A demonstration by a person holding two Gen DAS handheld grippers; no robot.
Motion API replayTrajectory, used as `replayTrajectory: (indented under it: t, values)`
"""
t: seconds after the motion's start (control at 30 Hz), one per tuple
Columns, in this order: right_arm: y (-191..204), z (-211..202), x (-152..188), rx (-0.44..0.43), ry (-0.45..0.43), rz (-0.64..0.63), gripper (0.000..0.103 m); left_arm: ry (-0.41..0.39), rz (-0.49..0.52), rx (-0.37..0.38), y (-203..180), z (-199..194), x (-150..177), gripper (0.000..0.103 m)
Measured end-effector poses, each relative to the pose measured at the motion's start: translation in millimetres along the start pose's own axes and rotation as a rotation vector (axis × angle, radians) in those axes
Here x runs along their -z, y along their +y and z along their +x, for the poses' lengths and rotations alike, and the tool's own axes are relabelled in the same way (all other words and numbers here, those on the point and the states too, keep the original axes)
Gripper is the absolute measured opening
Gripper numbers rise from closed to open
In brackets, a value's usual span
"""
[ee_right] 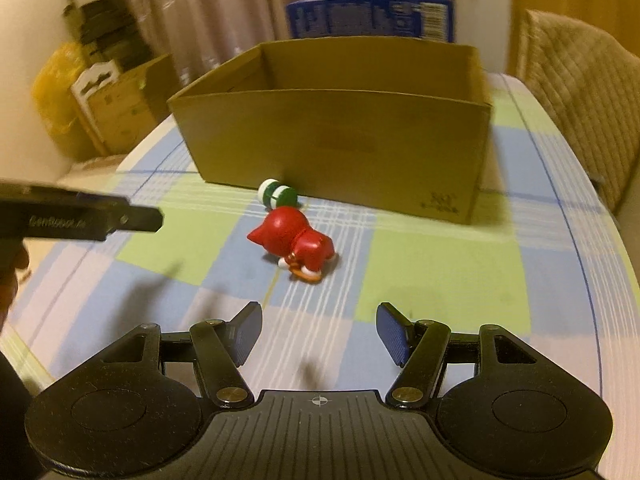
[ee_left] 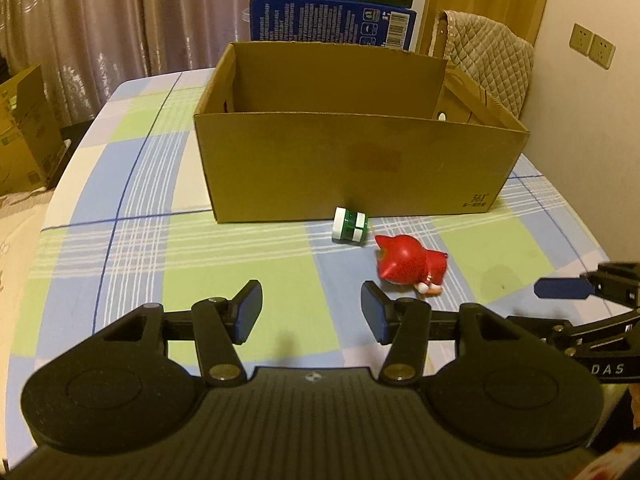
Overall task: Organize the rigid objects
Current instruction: 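Close right gripper on the red cat figurine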
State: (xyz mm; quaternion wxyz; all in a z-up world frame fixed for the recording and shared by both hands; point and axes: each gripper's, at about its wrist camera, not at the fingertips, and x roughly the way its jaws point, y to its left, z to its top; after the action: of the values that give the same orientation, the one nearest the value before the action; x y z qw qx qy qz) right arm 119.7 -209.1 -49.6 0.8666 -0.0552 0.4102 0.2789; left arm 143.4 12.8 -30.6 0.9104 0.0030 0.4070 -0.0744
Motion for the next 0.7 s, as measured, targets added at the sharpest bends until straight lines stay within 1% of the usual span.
replayTrajectory:
  t: [0.27,0.37,0.5,0.6,0.7]
  values:
    - [10,44,-16,-0.032,-0.022,-0.229,0.061,0.006,0.054,0.021,10,42,-2,0.049]
    - [14,62,-22,-0.038,-0.026,-0.317,0.061,0.004,0.057,0.025,16,54,-2,0.049]
    - [21,85,-25,-0.034,-0.025,-0.394,0.061,-0.005,0.059,0.025,20,65,-2,0.049]
    - [26,98,-25,-0.035,-0.016,-0.443,0.061,-0.002,0.051,0.04,22,70,-1,0.049]
    - [30,109,-26,-0.004,-0.016,-0.489,0.061,-0.018,0.054,0.051,21,70,-2,0.052]
